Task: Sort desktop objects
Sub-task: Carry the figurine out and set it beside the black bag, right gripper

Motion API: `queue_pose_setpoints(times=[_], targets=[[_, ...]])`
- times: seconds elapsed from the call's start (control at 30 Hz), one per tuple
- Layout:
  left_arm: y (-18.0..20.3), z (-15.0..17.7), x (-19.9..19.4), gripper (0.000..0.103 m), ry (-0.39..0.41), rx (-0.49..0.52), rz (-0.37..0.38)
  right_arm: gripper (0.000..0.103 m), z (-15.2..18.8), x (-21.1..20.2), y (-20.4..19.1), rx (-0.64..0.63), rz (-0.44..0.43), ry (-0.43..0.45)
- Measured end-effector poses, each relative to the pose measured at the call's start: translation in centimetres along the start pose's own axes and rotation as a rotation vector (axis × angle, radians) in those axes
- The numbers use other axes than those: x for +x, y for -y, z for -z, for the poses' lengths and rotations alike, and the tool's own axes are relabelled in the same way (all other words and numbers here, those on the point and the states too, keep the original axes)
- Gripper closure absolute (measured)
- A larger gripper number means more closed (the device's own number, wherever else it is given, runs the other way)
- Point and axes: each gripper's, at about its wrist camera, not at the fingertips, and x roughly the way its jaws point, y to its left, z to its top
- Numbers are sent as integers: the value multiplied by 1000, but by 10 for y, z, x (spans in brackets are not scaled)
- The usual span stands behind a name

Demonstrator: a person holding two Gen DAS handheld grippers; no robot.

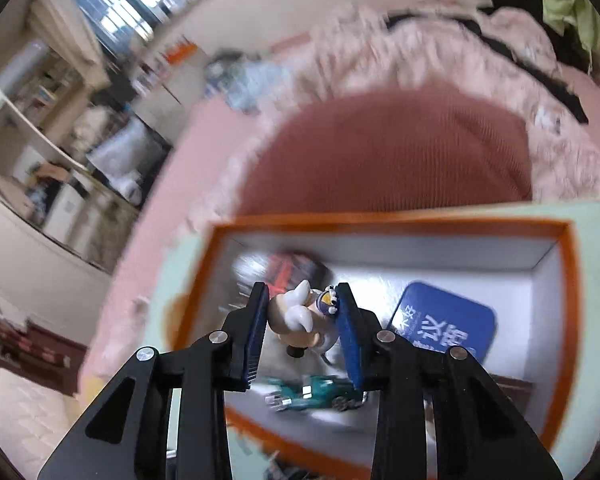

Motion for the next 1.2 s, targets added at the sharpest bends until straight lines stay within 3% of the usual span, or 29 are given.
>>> queue_pose_setpoints(times=[0.13, 0.23, 0.4, 0.53, 0.6, 0.7, 0.77, 0.83, 0.9, 1.0, 1.2], targets=[[0, 0, 0, 0, 0, 0, 0, 68, 12, -65, -10, -35, -55, 139], [0, 0, 0, 0, 0, 0, 0, 68, 38, -87, -9, -77, -34, 160], [0, -2, 1, 0, -1, 0, -2, 68, 86, -67, 12, -72, 14, 104], [0, -2, 1, 0, -1, 1, -3, 68, 99, -36, 34, -38, 39, 37], [0, -2, 1, 0, -1, 0, -2, 67, 99, -29, 39, -18, 54, 50], [1, -2, 1, 0, -1, 0, -2, 66, 98, -36, 48, 55, 8, 95], [0, -2, 2, 0, -1, 0, -2, 52, 105, -51, 51, 64, -8, 149], [0, -2, 2, 0, -1, 0, -2, 21, 115, -65, 46, 26, 40, 195], [0, -2, 2, 0, -1, 0, -2, 20, 127, -75, 39, -48, 121, 214], [0, -2, 2, 0, -2, -1, -3, 20, 147, -76, 31, -155, 227, 173], [0, -2, 2, 0, -2, 0, -4, 19, 163, -58, 35, -194, 334, 79]])
